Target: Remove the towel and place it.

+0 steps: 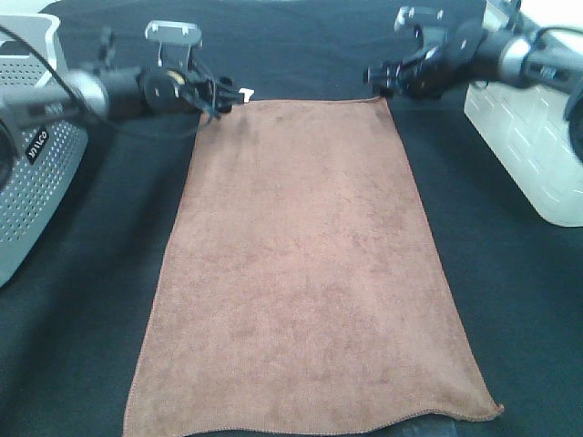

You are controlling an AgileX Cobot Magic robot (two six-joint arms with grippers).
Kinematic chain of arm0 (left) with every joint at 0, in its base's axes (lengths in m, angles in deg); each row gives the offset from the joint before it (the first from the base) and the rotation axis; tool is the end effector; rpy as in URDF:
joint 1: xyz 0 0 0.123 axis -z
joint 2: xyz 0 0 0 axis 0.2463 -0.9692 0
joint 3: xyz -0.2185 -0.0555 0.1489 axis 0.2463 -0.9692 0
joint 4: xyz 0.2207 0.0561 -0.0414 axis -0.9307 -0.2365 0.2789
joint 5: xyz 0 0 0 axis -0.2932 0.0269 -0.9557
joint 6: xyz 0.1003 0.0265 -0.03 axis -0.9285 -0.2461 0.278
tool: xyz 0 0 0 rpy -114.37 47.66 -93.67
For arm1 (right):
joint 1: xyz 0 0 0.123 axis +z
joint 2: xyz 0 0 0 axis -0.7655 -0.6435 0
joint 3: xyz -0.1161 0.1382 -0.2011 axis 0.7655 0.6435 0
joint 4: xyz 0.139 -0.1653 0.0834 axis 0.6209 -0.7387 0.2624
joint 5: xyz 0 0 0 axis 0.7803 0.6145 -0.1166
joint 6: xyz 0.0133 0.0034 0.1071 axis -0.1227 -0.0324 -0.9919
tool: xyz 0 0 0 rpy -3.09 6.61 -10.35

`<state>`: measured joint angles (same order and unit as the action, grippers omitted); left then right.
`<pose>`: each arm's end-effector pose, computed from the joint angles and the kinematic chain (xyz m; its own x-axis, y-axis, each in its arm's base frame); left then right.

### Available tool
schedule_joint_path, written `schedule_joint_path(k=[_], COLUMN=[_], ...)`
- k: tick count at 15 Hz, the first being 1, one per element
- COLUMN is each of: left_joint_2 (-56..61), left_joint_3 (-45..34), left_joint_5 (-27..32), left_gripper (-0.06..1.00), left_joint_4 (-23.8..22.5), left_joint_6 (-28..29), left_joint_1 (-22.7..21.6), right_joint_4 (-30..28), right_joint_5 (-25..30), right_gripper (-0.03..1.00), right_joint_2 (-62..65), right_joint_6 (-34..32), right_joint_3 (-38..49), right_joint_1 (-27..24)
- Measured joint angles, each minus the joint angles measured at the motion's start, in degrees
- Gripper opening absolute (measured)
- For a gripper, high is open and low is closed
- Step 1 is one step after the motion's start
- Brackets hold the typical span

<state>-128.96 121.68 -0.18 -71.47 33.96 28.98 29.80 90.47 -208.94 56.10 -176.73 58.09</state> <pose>0.5588 -0.1465 0.0929 -0.3839 0.0586 -0.9215 0.2361 0.9710 -0.0366 0.5632 0.0943 0.1066 -0.5846 0.0463 -0.8100 -0.1679 0.9699 0.1766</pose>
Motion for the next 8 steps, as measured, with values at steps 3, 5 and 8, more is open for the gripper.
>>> schedule_joint_path(k=[3, 5, 8], left_joint_2=[6.2, 11.3, 18.4], left_joint_3=[0.0, 0.0, 0.0], left_joint_5=[11.2, 20.4, 31.8], left_gripper=[0.81, 0.86, 0.87], left_joint_4=[-0.6, -0.7, -2.1], left_joint_6=[0.0, 0.0, 0.1], left_joint_1=[0.0, 0.0, -0.5], right_joint_4=[0.0, -1.3, -7.2], right_joint_5=[10.9, 20.1, 29.9], right_gripper=[0.68, 0.75, 0.77], right_joint_2=[6.4, 12.0, 20.2], right_joint_6=[0.0, -0.1, -2.1], right_joint_3=[0.0, 0.0, 0.0], right_joint_1=[0.0, 0.0, -0.2])
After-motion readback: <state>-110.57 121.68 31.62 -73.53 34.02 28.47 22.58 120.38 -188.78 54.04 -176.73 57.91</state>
